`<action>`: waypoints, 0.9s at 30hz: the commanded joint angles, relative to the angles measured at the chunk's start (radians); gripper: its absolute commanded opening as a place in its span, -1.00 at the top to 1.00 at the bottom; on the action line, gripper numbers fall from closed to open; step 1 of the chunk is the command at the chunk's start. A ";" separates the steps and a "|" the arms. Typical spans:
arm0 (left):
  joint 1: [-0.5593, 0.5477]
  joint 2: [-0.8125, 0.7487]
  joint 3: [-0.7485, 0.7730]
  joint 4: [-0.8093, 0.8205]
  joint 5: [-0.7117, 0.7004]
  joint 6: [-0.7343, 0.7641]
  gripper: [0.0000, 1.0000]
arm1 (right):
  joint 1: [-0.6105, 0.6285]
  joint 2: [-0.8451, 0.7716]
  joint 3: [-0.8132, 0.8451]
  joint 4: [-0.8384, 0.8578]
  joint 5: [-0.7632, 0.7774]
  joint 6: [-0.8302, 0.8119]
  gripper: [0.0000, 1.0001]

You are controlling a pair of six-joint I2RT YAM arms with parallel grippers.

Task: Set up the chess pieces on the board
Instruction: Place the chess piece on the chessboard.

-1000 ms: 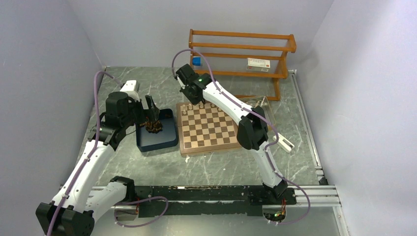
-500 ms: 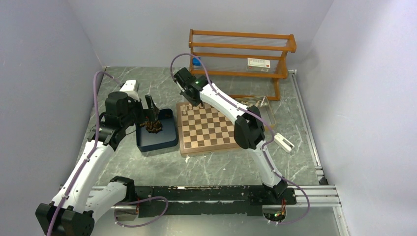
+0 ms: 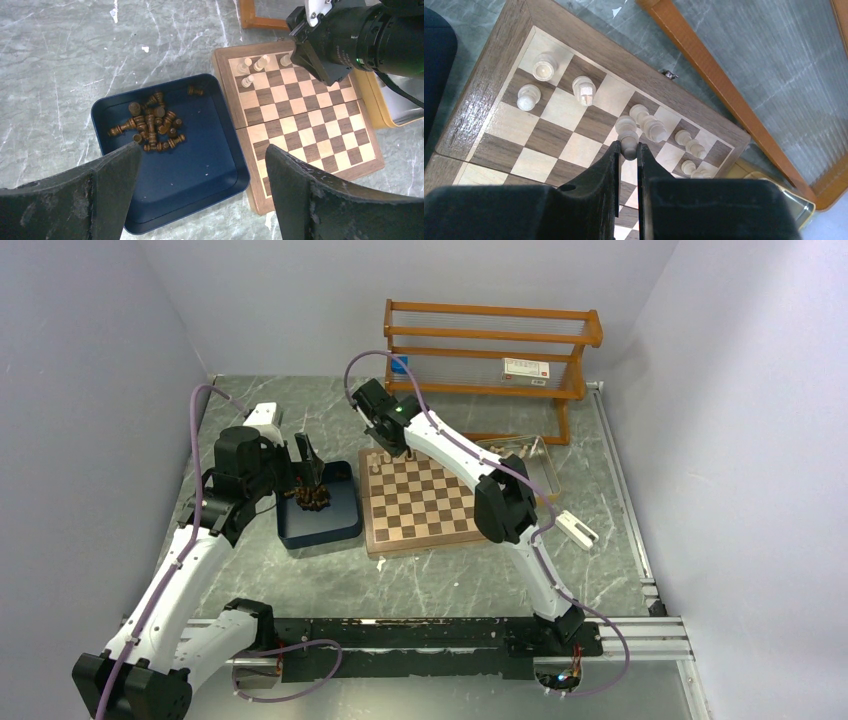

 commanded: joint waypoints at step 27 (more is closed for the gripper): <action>-0.011 -0.019 0.028 0.000 -0.020 0.004 -0.96 | 0.006 0.079 0.030 0.051 -0.018 -0.031 0.64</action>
